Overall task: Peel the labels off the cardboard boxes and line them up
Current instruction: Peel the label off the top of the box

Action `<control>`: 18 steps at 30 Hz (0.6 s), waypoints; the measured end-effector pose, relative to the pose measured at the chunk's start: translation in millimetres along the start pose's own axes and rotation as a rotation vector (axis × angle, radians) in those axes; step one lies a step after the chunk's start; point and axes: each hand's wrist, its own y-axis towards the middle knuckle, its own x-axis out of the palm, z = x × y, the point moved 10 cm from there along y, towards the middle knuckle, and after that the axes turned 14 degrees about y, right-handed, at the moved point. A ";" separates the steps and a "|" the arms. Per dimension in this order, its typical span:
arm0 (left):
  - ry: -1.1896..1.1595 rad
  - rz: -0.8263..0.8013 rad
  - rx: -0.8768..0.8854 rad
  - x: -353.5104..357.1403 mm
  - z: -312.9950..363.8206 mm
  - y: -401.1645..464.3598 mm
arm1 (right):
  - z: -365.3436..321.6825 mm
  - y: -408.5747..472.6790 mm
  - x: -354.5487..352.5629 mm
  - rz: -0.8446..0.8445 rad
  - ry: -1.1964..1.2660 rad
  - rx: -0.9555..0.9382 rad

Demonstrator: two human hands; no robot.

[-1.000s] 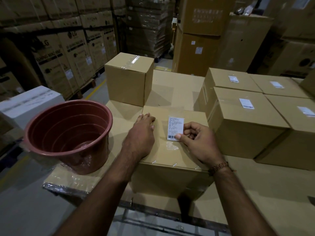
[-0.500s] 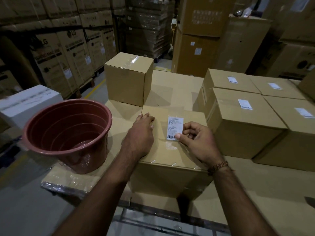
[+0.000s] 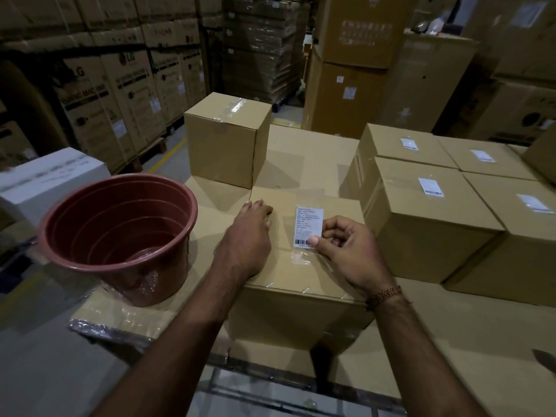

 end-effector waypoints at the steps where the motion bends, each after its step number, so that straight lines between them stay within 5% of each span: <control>1: -0.002 0.002 -0.002 -0.6 0.3 0.0 | -0.4 0.0 -0.1 0.000 -0.001 0.000; 18: 0.005 -0.003 0.000 -0.4 0.5 -0.4 | -5.3 -3.5 5.2 -0.052 0.040 -0.005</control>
